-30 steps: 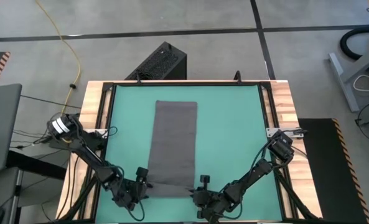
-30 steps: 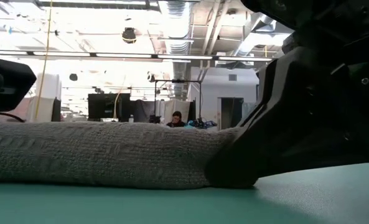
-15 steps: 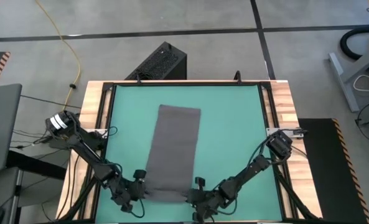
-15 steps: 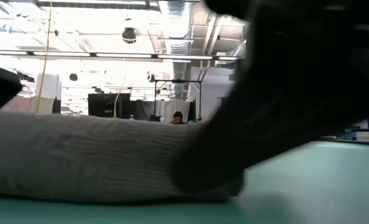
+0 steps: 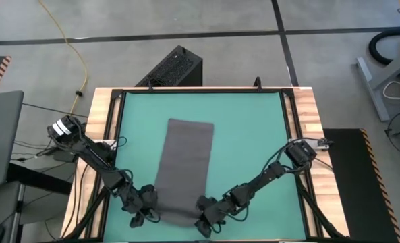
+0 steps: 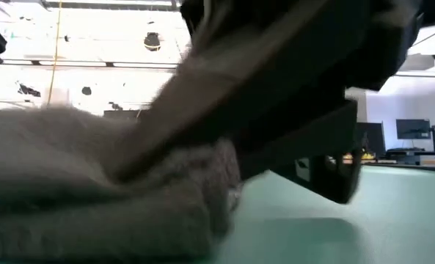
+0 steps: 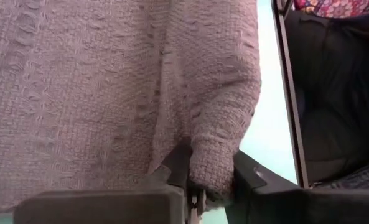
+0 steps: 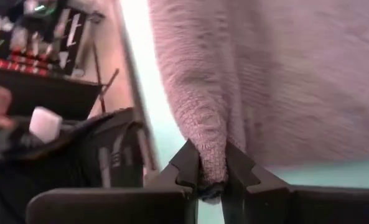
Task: Roll towel
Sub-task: Roll the gray towel
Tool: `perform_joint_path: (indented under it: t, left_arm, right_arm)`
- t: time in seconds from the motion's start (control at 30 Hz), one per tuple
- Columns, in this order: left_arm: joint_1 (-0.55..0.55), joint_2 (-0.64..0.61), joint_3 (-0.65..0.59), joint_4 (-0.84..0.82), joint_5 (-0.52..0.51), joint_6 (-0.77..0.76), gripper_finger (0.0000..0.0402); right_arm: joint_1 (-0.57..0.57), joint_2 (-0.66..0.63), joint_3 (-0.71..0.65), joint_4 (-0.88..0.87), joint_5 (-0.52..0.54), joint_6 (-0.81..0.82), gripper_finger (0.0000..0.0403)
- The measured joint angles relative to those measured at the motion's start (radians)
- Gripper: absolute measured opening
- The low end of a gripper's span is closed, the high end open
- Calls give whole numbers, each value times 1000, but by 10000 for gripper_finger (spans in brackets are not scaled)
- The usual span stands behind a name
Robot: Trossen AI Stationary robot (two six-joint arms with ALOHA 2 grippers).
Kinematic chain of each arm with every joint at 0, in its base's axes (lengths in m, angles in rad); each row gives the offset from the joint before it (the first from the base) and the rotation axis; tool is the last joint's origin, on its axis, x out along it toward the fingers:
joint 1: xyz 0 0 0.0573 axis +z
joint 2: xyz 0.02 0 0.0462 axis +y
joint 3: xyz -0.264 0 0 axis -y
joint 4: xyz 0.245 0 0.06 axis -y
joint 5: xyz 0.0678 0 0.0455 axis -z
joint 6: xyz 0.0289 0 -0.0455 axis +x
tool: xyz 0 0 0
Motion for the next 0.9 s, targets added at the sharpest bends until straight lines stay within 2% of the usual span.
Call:
perform_joint_path:
  t: [0.13,0.27,0.37,0.53,0.63,0.73,0.83,0.9]
  left_arm:
    - [15,0,-3,-7,27,-7,101]
    - [43,-5,-3,-7,144,-6,152]
    - [57,-29,-3,-11,207,-5,168]
    - [67,-136,-5,-73,214,55,172]
    - [67,-234,-5,-152,166,82,173]
    - [65,-328,-5,-218,65,123,173]
    - [41,-387,-5,-194,-81,214,171]
    - [16,-381,-4,-100,-179,303,167]
  right_arm:
    - [-32,-1,-1,-61,-20,102,54]
    - [-37,-5,-31,-50,-13,184,54]
    - [-45,-6,-50,-45,-10,243,54]
    - [-52,-6,-54,-39,-11,297,54]
    - [-53,-5,-54,-17,-28,306,54]
    - [-53,-5,-55,-15,-31,328,54]
    - [-58,-5,-55,-15,-37,352,54]
    - [-58,-4,-55,-14,-37,366,54]
